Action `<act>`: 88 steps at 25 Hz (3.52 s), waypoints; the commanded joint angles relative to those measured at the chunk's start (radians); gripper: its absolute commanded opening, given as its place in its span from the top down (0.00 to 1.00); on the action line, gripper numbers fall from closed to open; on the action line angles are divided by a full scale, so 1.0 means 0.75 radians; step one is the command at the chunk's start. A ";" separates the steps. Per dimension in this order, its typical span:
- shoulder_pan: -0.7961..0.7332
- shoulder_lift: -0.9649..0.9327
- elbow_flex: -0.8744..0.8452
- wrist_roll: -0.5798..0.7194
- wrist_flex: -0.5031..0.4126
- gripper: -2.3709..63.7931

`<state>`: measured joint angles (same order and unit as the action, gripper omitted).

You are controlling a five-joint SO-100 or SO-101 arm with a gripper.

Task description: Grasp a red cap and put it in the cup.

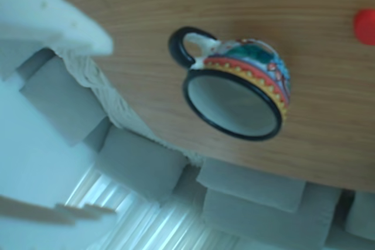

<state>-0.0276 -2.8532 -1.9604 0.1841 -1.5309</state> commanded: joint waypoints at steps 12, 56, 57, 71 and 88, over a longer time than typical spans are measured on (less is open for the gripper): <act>0.006 -0.002 0.006 -0.063 0.020 0.49; -0.076 0.509 0.503 -0.098 0.123 0.48; -0.078 0.573 0.567 -0.104 0.125 0.48; -0.245 1.403 1.090 -0.035 0.076 0.48; -0.331 1.851 1.008 0.299 -0.172 0.48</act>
<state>-0.2792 -1.4588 -1.1965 0.4034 -1.6429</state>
